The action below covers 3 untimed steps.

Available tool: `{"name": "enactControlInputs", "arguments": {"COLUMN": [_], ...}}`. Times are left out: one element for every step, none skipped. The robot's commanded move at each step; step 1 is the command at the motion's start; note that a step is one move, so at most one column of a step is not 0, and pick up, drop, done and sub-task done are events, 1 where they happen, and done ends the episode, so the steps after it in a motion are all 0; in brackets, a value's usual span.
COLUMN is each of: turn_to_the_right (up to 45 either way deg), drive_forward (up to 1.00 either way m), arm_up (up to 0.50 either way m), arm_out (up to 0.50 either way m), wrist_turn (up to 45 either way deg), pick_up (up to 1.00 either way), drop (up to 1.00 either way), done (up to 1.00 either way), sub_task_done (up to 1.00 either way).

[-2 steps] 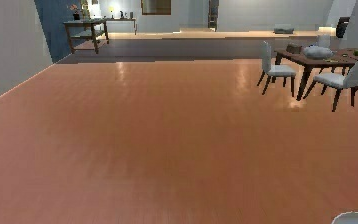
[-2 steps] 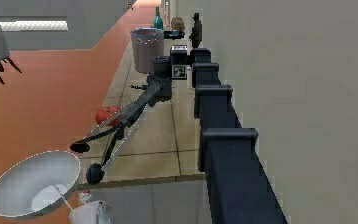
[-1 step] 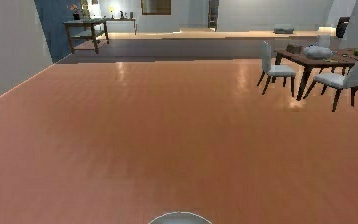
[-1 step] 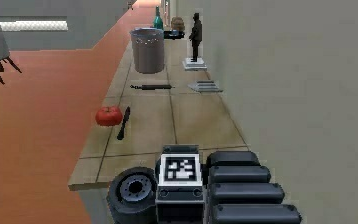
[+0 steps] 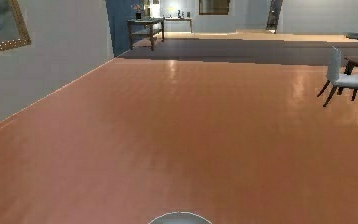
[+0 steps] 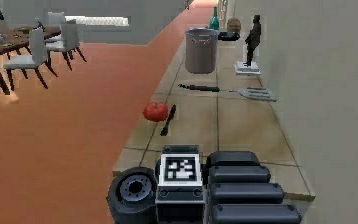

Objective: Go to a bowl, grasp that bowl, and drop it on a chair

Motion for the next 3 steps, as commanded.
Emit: {"name": "enactControlInputs", "arguments": {"turn_to_the_right": [-3.0, 0.0, 33.0], "drive_forward": [0.0, 0.45, 0.0], "arm_up": [0.0, 0.0, 0.0], "arm_out": [0.0, 0.0, 0.0], "wrist_turn": [0.0, 0.0, 0.0], "pick_up": [0.0, 0.0, 0.0], "drop": [0.0, 0.0, 0.0], "done": [0.0, 0.0, 0.0], "sub_task_done": [0.0, 0.0, 0.0]}}
